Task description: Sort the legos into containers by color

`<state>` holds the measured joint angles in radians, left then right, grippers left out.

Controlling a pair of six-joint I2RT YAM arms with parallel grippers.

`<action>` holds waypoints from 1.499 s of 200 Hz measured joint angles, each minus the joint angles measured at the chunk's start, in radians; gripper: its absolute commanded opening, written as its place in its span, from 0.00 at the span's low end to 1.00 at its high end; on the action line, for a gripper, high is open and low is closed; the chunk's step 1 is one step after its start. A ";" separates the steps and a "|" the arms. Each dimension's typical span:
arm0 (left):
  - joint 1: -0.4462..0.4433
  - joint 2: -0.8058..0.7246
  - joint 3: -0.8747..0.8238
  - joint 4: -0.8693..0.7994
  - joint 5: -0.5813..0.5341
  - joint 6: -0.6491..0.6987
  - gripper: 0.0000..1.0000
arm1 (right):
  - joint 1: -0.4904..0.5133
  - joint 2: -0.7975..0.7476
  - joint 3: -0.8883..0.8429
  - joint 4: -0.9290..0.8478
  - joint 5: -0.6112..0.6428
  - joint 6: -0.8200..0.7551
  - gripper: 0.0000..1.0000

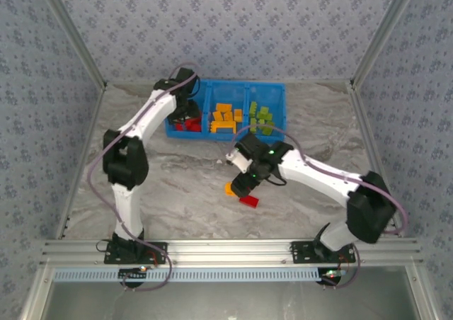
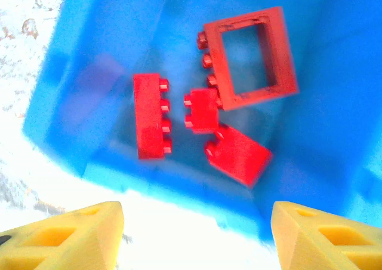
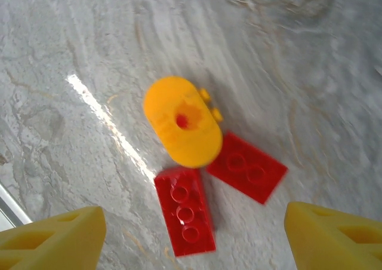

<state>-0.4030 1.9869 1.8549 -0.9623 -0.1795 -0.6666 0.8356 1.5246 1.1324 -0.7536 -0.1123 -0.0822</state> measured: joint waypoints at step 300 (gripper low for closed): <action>0.024 -1.049 -0.836 0.000 0.240 -0.188 0.69 | 0.072 0.509 0.558 -0.167 0.236 -0.002 0.40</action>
<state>-0.3794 0.9379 1.0191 -0.9619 0.0608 -0.8547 0.9077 2.0335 1.6905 -0.9207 0.1238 -0.0841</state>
